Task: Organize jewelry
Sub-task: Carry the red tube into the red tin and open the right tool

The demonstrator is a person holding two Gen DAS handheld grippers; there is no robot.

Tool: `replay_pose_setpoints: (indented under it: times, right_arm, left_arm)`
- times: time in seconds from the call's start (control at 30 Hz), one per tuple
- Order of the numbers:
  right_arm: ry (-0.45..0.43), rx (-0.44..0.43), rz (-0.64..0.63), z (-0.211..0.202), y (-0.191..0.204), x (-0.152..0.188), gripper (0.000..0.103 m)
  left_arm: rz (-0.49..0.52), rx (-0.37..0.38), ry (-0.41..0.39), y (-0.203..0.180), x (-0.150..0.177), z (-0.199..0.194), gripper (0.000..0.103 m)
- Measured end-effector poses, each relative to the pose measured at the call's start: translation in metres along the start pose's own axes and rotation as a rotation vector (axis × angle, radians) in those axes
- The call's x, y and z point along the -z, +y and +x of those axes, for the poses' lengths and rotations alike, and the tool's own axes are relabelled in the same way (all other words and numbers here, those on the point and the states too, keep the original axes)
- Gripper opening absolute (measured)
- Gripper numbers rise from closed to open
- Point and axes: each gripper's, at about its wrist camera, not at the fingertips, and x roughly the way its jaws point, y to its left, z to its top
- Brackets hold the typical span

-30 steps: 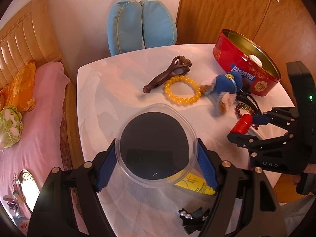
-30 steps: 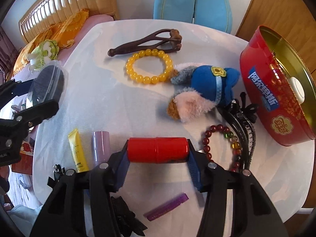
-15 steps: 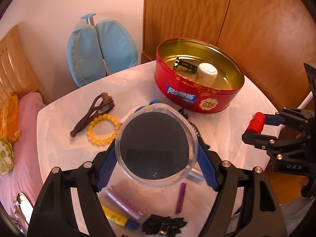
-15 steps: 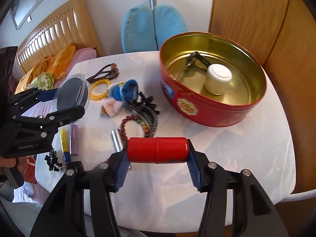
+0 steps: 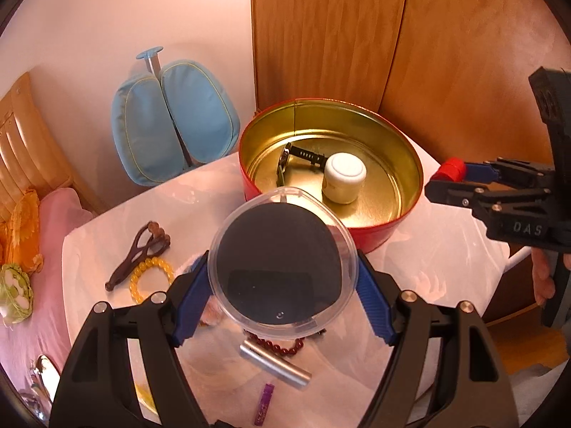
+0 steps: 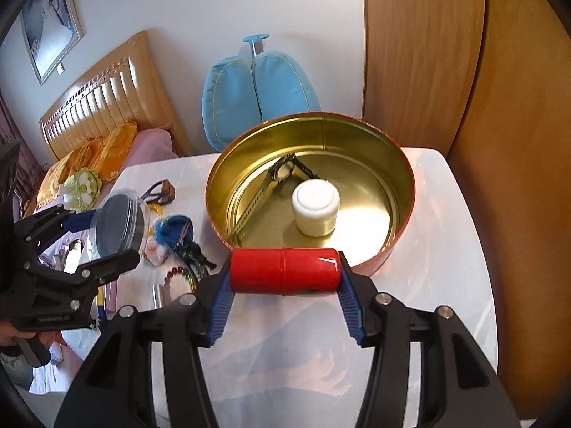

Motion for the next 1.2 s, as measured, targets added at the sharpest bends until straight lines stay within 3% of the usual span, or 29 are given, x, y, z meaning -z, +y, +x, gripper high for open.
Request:
replay_pose_setpoints:
  times: [0.13, 0.27, 0.47, 0.67, 0.9, 1.1, 1.2]
  right_arm:
    - [0.014, 0.016, 0.019, 0.031, -0.011, -0.041, 0.054]
    - [0.09, 0.005, 0.048, 0.076, -0.026, -0.082, 0.054]
    - [0.245, -0.018, 0.118, 0.153, -0.043, -0.118, 0.054]
    - [0.38, 0.014, 0.23, 0.212, -0.059, -0.127, 0.054]
    - [0.436, 0.082, 0.228, 0.235, -0.058, -0.129, 0.054]
    - [0.471, 0.072, 0.273, 0.244, -0.066, -0.127, 0.055]
    - [0.468, 0.072, 0.268, 0.241, -0.064, -0.128, 0.068]
  left_arm:
    - [0.05, 0.001, -0.02, 0.006, -0.04, 0.027, 0.074]
    - [0.084, 0.037, -0.02, 0.001, -0.073, 0.065, 0.074]
    - [0.101, 0.101, -0.009, -0.004, -0.086, 0.094, 0.074]
    - [0.119, 0.105, -0.008, 0.0, -0.089, 0.104, 0.074]
    - [0.084, 0.121, -0.009, 0.011, -0.086, 0.105, 0.074]
    - [0.064, 0.119, -0.002, 0.016, -0.084, 0.108, 0.074]
    - [0.061, 0.115, 0.002, 0.017, -0.083, 0.109, 0.074]
